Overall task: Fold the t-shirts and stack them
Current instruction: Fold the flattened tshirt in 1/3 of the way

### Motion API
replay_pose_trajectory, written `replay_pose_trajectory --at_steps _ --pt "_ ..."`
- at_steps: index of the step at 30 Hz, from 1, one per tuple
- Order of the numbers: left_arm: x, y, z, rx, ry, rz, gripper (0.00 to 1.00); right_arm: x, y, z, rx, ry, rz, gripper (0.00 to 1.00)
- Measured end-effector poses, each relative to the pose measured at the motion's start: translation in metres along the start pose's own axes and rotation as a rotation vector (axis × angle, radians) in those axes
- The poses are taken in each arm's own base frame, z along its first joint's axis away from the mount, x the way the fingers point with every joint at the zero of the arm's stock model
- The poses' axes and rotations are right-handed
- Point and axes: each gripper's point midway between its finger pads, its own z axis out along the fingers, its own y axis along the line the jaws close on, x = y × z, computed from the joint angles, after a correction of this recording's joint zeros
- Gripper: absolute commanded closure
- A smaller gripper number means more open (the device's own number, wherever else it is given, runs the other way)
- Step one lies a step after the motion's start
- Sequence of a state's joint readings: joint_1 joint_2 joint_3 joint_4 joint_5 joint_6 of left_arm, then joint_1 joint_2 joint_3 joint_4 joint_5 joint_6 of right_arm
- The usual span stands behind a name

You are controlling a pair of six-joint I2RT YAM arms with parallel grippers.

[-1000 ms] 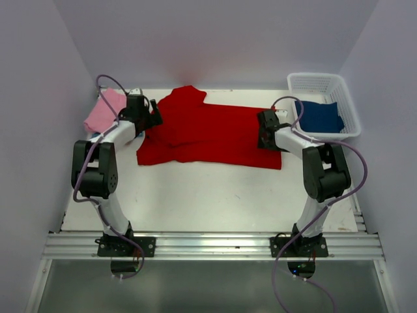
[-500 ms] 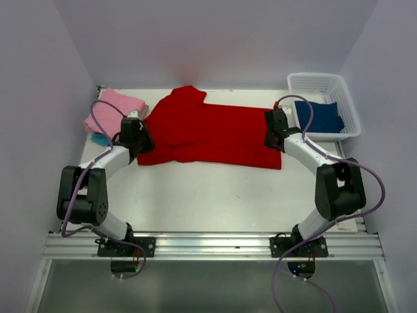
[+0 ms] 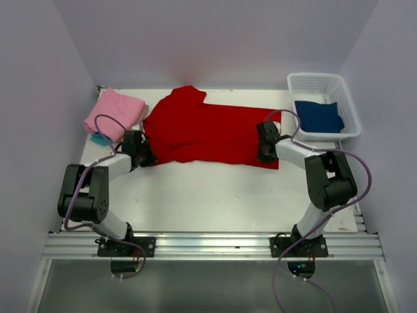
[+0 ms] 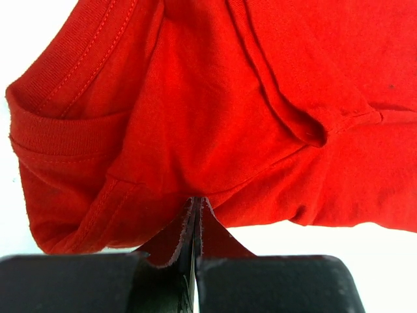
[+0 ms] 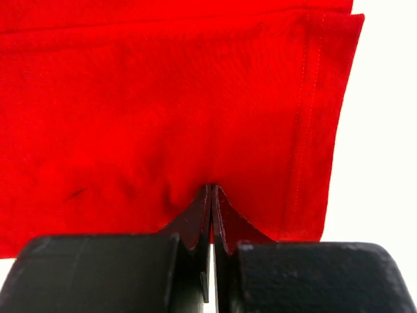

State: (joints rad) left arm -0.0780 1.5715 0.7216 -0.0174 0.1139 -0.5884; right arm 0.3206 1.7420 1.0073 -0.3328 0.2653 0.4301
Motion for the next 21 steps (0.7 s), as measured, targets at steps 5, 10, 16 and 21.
replay_pose_trajectory --at_steps 5,10,16,21 --pt "0.003 0.004 0.003 -0.015 0.009 -0.004 1.0 0.001 0.0 0.0 0.009 -0.011 -0.006 1.0" --pt "0.014 0.015 -0.009 -0.045 -0.002 -0.006 1.0 0.006 -0.004 -0.004 0.033 -0.003 0.016 1.0" --pt "0.043 0.033 -0.038 -0.086 0.012 -0.034 1.0 0.029 -0.017 -0.017 0.101 0.115 0.015 1.0" --pt "0.059 0.037 -0.051 -0.093 0.055 -0.057 1.0 0.053 -0.026 -0.03 0.138 0.234 0.013 1.0"
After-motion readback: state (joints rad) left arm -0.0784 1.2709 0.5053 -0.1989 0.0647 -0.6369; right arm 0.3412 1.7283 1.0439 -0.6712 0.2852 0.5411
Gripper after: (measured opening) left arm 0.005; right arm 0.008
